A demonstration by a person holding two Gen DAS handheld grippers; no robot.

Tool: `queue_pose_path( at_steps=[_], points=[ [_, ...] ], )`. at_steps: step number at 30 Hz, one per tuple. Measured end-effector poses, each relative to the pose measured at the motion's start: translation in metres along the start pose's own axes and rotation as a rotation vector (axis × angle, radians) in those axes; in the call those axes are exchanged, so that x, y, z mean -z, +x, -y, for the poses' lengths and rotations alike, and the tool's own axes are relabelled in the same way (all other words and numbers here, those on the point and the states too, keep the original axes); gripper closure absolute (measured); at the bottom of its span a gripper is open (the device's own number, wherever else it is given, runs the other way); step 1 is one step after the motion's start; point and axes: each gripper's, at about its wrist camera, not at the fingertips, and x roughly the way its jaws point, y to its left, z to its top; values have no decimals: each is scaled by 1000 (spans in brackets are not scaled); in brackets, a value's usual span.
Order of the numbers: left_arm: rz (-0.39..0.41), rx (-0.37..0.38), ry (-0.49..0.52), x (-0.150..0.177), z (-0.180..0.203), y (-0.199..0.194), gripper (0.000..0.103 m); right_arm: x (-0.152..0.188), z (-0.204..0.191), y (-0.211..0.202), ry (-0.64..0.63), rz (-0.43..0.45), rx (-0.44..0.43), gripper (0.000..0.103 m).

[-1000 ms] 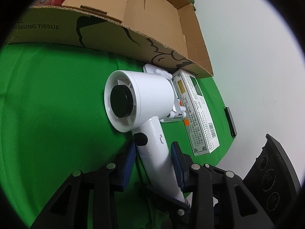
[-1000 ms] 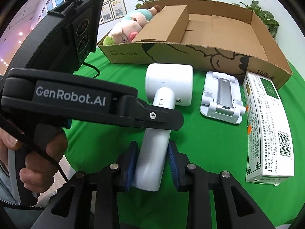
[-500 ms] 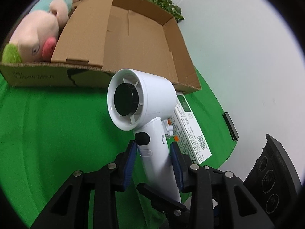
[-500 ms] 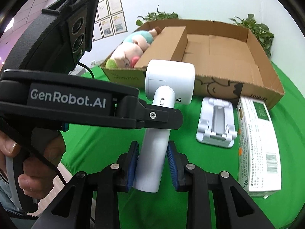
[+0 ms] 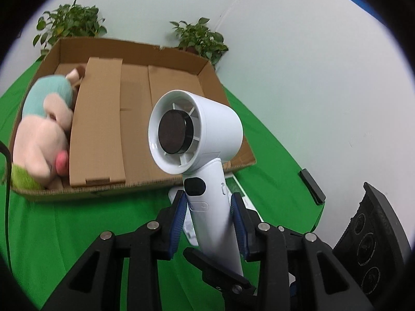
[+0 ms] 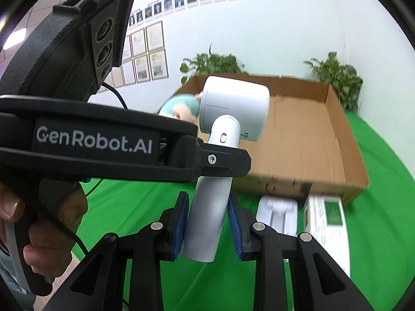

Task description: Organize objects

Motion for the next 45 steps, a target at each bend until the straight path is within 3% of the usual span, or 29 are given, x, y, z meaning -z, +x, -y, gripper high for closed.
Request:
queue_pose_path(
  at_steps=[8, 17, 22, 35, 45],
  points=[
    [10, -9, 42, -38, 6, 9, 70, -33, 12, 14, 7, 39, 10, 75],
    [-38, 0, -9, -108, -19, 44, 70, -93, 52, 71, 51, -5, -23, 75],
    [-82, -31, -20, -114, -38, 66, 70, -102, 65, 101, 94, -52, -44, 75],
    [-212, -100, -132, -91, -91, 117, 70, -72, 82, 178, 203, -171, -84, 80],
    [-204, -74, -146, -87, -97, 113, 74, -56, 87, 193, 244, -196, -55, 81]
  ],
)
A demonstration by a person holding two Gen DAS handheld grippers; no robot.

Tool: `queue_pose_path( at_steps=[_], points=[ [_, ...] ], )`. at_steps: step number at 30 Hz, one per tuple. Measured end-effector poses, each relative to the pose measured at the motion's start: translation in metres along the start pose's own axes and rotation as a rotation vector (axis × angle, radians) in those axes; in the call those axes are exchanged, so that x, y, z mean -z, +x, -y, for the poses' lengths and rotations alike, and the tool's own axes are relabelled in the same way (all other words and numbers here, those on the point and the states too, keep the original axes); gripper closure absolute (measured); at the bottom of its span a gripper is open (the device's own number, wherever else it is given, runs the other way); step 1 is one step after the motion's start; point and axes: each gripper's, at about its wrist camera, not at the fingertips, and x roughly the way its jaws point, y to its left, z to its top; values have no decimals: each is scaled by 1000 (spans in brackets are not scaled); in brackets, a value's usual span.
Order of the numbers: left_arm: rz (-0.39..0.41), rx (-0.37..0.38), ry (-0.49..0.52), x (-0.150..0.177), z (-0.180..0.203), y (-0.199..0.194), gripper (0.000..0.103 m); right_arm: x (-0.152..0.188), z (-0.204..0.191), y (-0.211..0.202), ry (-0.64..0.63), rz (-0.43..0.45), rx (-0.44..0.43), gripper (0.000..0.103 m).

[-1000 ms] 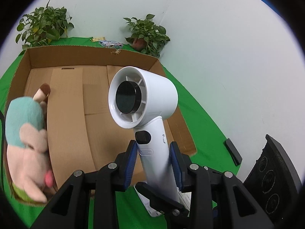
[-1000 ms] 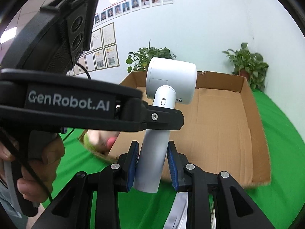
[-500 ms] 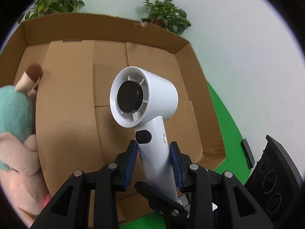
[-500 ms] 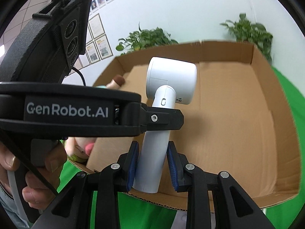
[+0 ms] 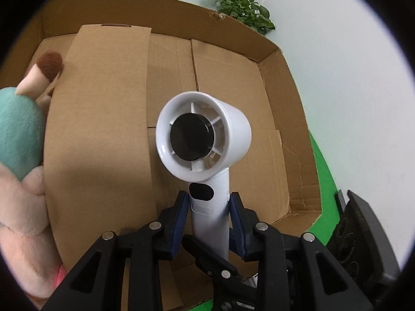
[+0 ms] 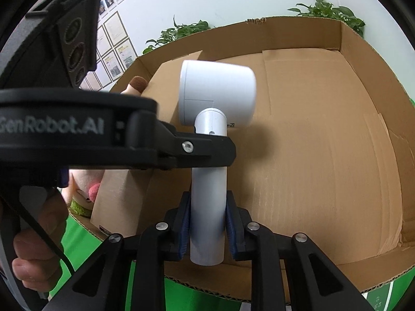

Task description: Organize objects

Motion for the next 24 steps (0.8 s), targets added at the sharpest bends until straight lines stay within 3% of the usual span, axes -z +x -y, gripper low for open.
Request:
queue_pose_path(
  at_steps=[5, 14, 17, 21, 24],
  points=[
    [68, 57, -12, 2, -6, -30, 74, 2, 0, 12, 6, -29, 44, 80],
    [135, -9, 3, 17, -19, -55, 74, 3, -17, 18, -27, -45, 55, 74],
    [148, -32, 19, 19, -21, -55, 74, 4, -23, 10, -57, -13, 67, 59],
    [167, -62, 34, 23, -23, -55, 74, 6, -26, -6, -51, 17, 62, 54],
    [223, -121, 77, 31, -18, -62, 74, 11, -23, -26, -46, 52, 74, 30]
  ],
)
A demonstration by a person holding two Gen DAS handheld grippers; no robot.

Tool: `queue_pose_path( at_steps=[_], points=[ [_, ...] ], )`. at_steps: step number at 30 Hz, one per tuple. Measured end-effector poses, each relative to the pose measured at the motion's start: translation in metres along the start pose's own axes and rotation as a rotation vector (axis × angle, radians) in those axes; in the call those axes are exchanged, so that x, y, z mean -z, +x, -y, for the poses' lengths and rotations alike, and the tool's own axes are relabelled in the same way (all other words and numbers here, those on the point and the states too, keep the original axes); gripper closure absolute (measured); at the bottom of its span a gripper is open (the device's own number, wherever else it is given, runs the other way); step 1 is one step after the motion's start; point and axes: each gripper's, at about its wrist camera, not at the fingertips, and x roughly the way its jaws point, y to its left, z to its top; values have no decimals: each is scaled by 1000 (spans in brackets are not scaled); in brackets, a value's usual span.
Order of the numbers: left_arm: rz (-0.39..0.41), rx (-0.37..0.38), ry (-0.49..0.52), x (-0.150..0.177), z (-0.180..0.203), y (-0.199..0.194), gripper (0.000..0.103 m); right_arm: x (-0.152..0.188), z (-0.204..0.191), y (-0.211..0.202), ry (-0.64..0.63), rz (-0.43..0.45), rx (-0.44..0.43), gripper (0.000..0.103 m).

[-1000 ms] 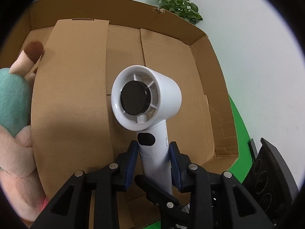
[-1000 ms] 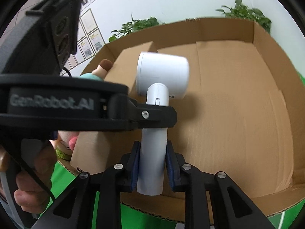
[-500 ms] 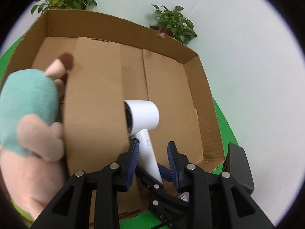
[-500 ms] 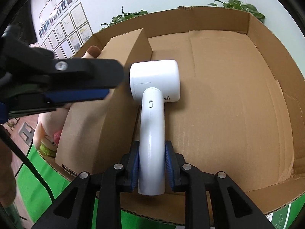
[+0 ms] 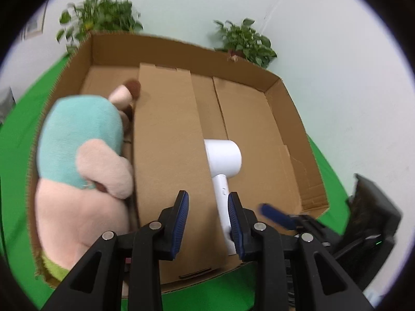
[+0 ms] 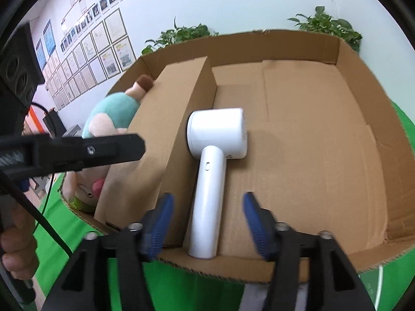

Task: Organize objects
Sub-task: 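Open the right gripper and release the hair dryer in the box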

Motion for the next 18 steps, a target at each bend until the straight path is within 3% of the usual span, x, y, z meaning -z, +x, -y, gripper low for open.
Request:
queue_pose_path(
  at_steps=[2, 5, 6, 7, 9, 12, 15, 18],
  points=[
    [39, -18, 16, -1, 5, -2, 71, -4, 5, -4, -14, 31, 19, 4],
    [134, -86, 30, 6, 10, -19, 44, 18, 9, -45, -66, 70, 69, 1],
    [187, -137, 34, 10, 12, -28, 25, 26, 11, -59, -80, 74, 70, 1],
    [235, -181, 39, 14, 15, -36, 18, 30, 12, -67, -92, 81, 66, 0],
    [316, -260, 75, 24, 23, -50, 18, 36, 11, -80, -99, 101, 64, 0],
    [311, -336, 113, 33, 30, -54, 18, 46, 12, -104, -86, 152, 42, 0],
    [277, -333, 96, 41, 28, -52, 18, 54, 15, -123, -72, 171, 5, 0],
    [267, -324, 76, 50, 27, -51, 18, 64, 15, -127, -74, 136, -65, 0]
  ],
)
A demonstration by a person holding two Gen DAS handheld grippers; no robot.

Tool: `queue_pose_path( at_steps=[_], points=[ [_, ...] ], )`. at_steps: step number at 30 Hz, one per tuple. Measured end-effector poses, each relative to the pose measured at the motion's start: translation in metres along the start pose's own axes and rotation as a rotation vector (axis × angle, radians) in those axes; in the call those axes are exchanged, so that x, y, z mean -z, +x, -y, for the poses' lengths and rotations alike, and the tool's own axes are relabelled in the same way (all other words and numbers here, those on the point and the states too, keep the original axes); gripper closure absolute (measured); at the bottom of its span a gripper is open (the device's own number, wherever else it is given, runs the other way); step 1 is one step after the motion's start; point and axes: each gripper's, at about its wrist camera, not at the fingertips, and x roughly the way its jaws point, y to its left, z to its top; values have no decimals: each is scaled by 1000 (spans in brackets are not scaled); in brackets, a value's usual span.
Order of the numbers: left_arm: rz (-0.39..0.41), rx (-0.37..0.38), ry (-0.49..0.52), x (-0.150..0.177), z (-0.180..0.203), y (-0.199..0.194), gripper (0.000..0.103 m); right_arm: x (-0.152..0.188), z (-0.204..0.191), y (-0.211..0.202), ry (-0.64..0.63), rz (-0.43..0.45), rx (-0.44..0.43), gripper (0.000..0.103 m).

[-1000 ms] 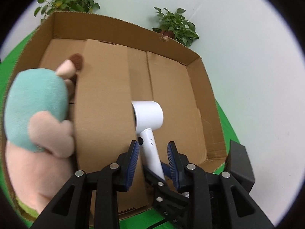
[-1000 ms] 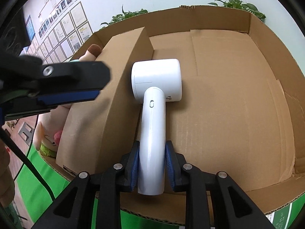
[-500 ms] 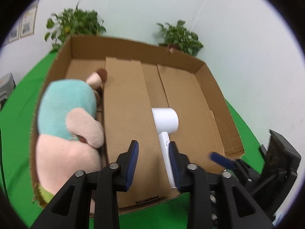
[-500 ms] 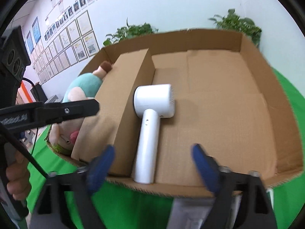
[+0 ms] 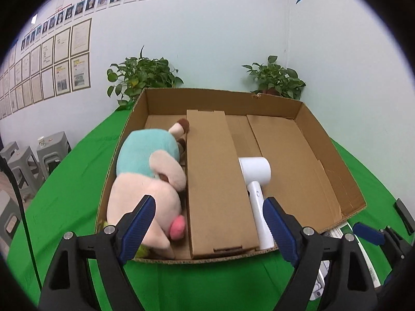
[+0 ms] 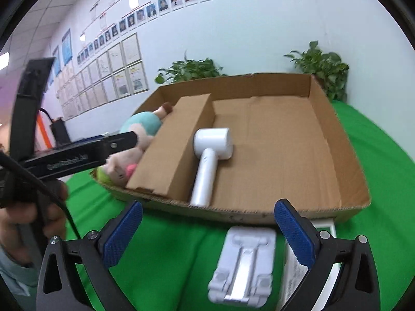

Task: Organize objects
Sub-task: 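Open the right gripper and release the hair dryer in the box, then move the right gripper to the white phone stand and close on it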

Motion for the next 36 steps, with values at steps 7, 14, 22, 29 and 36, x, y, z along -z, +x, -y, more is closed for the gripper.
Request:
queue_pose_path(
  at_steps=[7, 14, 22, 29, 36],
  points=[
    [-55, 48, 30, 17, 10, 0, 18, 32, 0, 8, 4, -134, -124, 1],
    [-191, 194, 9, 38, 18, 21, 18, 47, 19, 16, 53, -238, -87, 1],
    [-271, 325, -51, 55, 20, 33, 22, 54, 29, 21, -39, -272, 75, 1],
    [-341, 428, -71, 63, 24, 39, 40, 55, 23, 26, -35, -287, 64, 10],
    [-376, 480, -100, 73, 19, 35, 44, 59, 17, 26, -88, -292, 119, 36]
  ],
)
